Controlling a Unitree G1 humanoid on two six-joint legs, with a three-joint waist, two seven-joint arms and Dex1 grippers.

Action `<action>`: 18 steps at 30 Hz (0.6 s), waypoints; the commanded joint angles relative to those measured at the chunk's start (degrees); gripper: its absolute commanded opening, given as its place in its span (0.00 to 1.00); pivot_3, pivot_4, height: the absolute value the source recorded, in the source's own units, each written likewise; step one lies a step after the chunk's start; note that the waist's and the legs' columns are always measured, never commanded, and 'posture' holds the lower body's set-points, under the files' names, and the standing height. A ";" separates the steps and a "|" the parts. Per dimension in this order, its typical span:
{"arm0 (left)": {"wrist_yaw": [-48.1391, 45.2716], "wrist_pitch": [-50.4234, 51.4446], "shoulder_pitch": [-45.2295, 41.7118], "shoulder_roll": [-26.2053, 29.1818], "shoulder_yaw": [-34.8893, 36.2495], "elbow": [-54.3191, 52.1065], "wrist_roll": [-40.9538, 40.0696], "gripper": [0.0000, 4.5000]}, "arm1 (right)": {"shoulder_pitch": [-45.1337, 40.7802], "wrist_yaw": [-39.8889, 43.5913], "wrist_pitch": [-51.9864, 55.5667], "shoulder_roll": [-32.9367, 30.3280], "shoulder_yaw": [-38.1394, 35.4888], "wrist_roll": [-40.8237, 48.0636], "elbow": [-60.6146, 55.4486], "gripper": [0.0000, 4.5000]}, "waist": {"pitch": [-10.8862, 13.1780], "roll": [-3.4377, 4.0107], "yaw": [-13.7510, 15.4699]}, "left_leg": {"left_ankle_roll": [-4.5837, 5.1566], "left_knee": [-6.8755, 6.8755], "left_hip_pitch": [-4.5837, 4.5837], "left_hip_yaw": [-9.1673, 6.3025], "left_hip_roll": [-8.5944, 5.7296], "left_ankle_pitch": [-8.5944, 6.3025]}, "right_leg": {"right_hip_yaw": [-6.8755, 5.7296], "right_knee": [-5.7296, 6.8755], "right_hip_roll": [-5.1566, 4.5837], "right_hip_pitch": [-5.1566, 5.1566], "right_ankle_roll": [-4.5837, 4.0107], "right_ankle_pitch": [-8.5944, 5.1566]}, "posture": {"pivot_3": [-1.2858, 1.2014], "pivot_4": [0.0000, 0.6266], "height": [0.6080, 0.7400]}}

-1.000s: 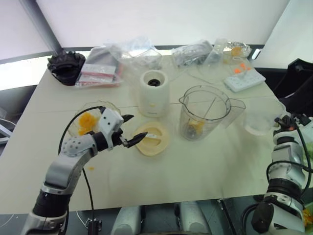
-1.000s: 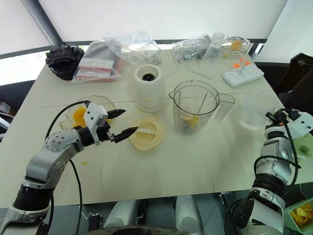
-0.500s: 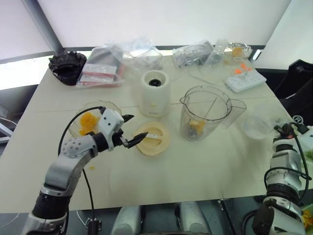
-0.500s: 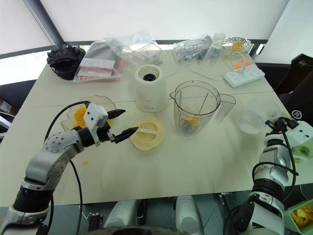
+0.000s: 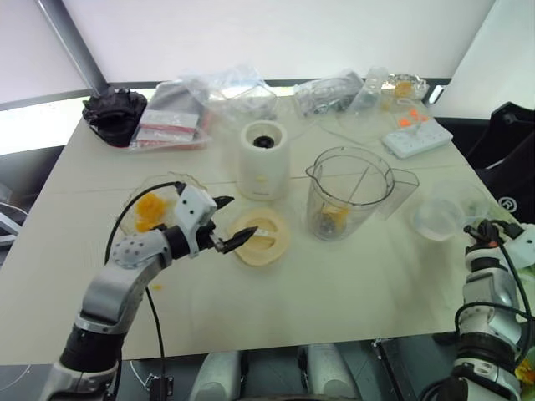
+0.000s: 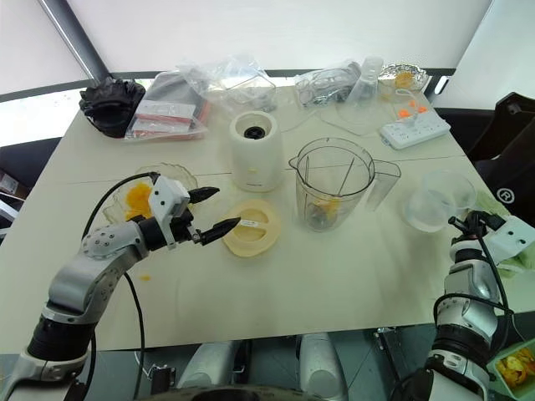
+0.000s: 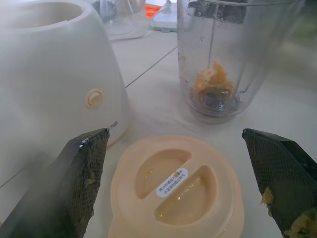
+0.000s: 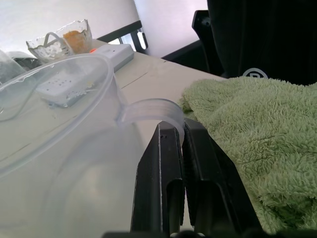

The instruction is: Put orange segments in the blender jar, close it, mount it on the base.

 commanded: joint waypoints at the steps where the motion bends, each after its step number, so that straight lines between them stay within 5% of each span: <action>1: -0.11 -0.80 -0.68 0.07 0.25 -0.95 0.15 1.00 | 1.19 -0.31 1.02 -0.47 0.88 -1.43 -1.25 0.01 | 0.00 0.00 0.00 | 0.00 0.00 0.00 0.00 0.00 0.00 | 0.00 0.00 0.00 0.00 0.00 0.00 | 0.52 0.24 1.00; 9: -0.58 -0.67 -0.46 0.18 -0.09 -0.88 -0.02 1.00 | 6.50 -0.56 2.44 1.19 1.46 -0.94 -7.38 0.01 | -0.05 -0.08 0.19 | 0.00 0.00 0.02 -0.03 0.01 0.00 | -0.01 -0.02 0.00 0.04 -0.02 -0.02 | 0.52 0.24 1.00; 12: -0.91 -0.62 -0.57 0.18 -0.38 -0.76 -0.02 1.00 | 6.75 -0.26 3.47 1.24 1.33 -0.25 -8.67 0.21 | -0.05 -0.10 0.21 | 0.00 0.01 0.02 -0.05 0.01 0.00 | -0.02 -0.02 0.00 0.06 -0.04 -0.03 | 0.52 0.24 1.00; 18: -1.26 -0.68 -0.83 0.19 -0.51 -0.45 0.04 1.00 | 6.65 -1.44 3.55 0.65 1.43 -1.85 -8.49 0.89 | -0.04 -0.08 -0.10 | 0.00 0.00 0.02 -0.01 0.01 0.00 | 0.00 -0.03 -0.02 0.03 -0.04 -0.03 | 0.52 0.24 1.00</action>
